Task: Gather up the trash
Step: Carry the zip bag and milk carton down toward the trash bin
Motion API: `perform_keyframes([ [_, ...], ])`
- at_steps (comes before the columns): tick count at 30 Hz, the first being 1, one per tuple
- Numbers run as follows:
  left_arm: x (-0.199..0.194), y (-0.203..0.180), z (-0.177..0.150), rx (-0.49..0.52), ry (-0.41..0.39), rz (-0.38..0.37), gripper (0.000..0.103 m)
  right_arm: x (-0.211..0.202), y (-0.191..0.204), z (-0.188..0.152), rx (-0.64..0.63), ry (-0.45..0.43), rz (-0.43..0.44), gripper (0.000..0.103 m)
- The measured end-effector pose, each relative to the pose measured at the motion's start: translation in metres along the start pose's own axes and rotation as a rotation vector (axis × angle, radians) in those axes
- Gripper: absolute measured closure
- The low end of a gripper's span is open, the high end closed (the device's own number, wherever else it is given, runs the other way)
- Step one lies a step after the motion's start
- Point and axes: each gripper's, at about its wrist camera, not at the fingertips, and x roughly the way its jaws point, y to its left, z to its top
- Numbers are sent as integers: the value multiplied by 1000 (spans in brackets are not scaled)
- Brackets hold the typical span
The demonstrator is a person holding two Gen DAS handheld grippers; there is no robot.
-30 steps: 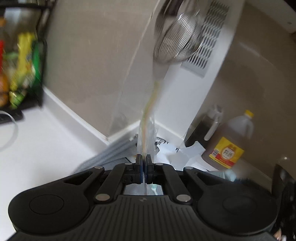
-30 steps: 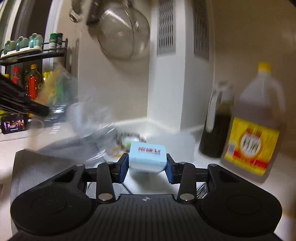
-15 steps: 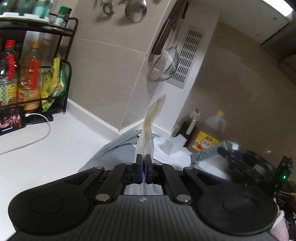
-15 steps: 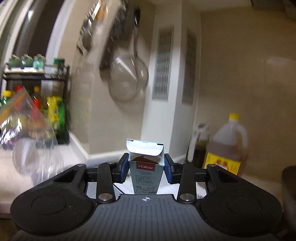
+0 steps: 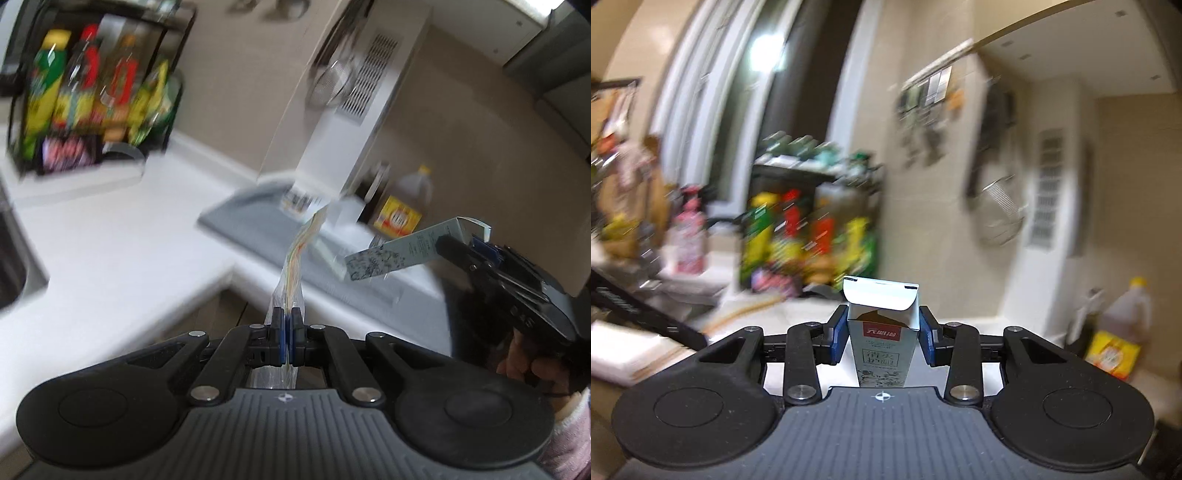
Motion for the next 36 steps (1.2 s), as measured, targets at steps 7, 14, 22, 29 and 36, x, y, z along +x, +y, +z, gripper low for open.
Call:
perform_keyframes([
  [7,20,22,-62,-10,94,90,102,2,59,-57,13,208,88,62],
  [14,46,36,-95,-39,164,129,102,7,93,-111,62,376,94,62],
  [22,66,43,-109,-52,221,126,102,16,111,-150,79,489,102,61],
  [29,74,46,-111,-59,237,126,102,21,111,-163,112,538,108,61],
  [36,80,47,-111,-58,247,125,102,29,113,-168,113,565,117,61],
])
